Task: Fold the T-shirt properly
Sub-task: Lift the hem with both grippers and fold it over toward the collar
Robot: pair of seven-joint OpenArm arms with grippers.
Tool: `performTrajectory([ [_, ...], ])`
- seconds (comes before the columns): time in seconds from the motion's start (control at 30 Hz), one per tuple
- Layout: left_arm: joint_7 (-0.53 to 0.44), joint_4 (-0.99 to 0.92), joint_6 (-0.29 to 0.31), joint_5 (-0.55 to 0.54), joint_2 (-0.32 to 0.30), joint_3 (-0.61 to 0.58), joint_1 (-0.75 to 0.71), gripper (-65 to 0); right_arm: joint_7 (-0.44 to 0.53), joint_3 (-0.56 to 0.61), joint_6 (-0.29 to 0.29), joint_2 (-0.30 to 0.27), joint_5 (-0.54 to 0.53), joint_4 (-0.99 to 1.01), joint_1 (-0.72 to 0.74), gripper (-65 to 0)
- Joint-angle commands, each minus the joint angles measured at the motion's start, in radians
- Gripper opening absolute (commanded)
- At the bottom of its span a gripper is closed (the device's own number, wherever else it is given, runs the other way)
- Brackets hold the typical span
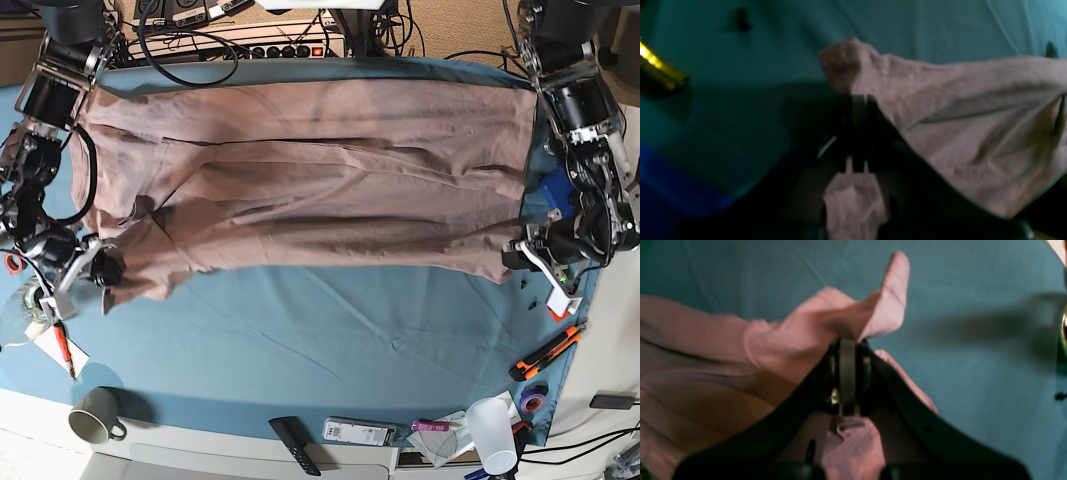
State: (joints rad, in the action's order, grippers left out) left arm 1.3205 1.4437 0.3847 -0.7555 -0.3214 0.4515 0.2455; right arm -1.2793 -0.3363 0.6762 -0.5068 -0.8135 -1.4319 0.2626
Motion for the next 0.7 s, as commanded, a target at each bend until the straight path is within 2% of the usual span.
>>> performTrajectory([
  [0.0, -0.003, 0.032, 0.002, -0.017, -0.014, 0.003, 0.012, -65.0, 0.015, -0.013, 0.011, -0.023, -0.026, -0.022, 0.013, -65.0],
  [0.43, -0.005, 0.163, 0.002, -0.023, -0.014, 0.003, -0.131, -65.0, -0.004, -0.020, 0.016, -0.022, -0.054, -0.177, -0.149, -65.0],
  [0.67, -0.009, 0.199, 0.002, -0.023, -0.014, 0.003, -0.173, -65.0, -0.008, -0.116, 0.016, -0.022, -0.086, -0.232, -0.232, -65.0],
])
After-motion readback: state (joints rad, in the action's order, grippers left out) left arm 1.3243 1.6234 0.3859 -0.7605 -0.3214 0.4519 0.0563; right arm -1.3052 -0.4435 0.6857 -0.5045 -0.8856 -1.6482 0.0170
